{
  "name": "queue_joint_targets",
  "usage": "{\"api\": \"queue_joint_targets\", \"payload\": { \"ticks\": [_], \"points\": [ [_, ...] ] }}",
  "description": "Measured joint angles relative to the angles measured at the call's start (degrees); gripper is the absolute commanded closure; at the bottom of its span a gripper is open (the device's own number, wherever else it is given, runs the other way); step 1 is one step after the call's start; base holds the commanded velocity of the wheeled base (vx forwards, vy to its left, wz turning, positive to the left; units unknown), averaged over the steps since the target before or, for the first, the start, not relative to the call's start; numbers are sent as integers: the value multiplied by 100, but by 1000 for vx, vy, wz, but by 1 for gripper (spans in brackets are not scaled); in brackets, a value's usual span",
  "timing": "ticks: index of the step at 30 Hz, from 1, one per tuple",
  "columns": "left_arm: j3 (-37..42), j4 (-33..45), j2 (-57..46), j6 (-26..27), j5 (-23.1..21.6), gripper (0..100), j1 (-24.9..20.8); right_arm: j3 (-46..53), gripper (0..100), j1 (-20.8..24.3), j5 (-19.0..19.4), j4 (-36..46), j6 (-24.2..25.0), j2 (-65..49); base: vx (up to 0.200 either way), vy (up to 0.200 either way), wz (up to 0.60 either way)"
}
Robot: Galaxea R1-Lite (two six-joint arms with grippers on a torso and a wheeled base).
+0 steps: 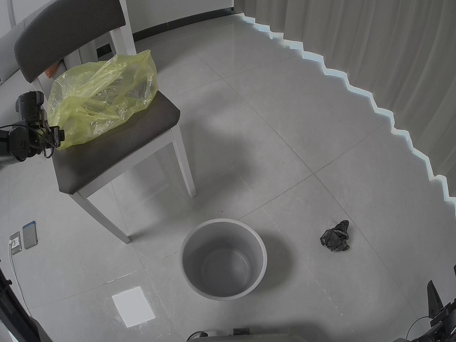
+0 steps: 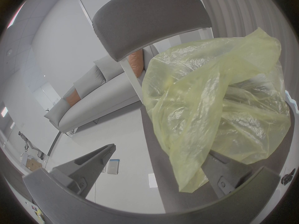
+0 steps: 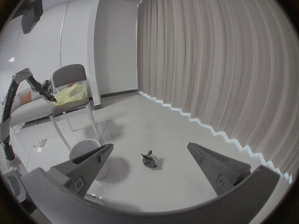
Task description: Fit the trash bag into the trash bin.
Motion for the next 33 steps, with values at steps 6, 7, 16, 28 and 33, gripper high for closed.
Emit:
{"api": "queue_joint_targets", "payload": {
  "ticks": [6,7,16,28,33],
  "points": [
    [-94,-13,88,0,-22,0,27,0,0,0,0,0,5,0,0,0,0],
    [-112,-18,106,-2,-26,0,22,0,0,0,2,0,5,0,0,0,0],
    [-206,-90,276,2,-261,100,101,0,0,-2,48,-2,-30,2,0,0,0],
    [-221,-191,5,-108,-516,100,-59,-603,0,35,469,-319,464,143,0,0,0],
    [-276,233,-629,-121,-749,100,-581,-1268,0,60,640,-412,489,835,0,0,0]
  ]
}}
